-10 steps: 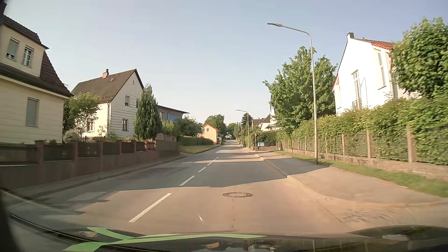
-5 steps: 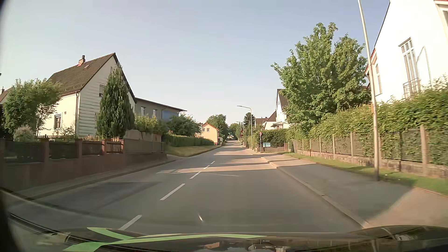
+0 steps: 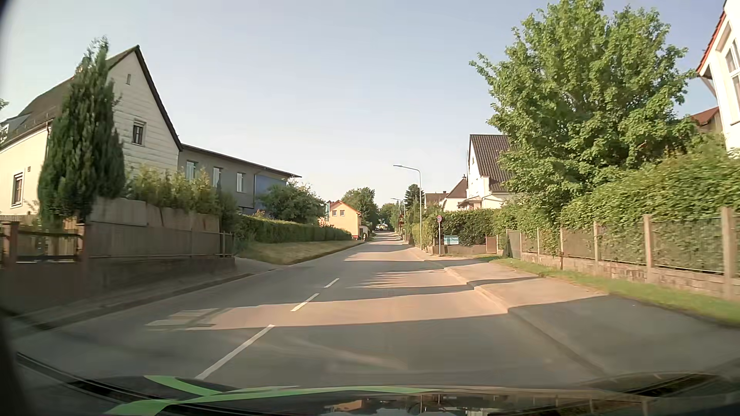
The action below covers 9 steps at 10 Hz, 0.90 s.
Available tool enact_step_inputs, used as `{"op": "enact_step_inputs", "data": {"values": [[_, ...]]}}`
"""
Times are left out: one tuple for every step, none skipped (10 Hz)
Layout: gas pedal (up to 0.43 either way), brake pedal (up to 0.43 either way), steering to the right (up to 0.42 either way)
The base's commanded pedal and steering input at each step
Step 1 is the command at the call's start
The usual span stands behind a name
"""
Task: Follow the waypoints while adhering to traffic rules and regulations
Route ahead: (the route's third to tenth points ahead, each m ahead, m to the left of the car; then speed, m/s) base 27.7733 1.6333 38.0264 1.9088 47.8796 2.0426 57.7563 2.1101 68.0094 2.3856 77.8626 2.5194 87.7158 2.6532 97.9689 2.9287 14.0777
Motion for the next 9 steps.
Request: {"op": "enact_step_inputs", "data": {"values": [[0.087,0.000,-0.003],[0.079,0.000,-0.004],[0.079,0.000,-0.004],[0.079,0.000,-0.004],[0.087,0.000,-0.004],[0.087,0.000,-0.004],[0.087,0.000,-0.004],[0.087,0.000,-0.004],[0.098,0.000,-0.004]]}}
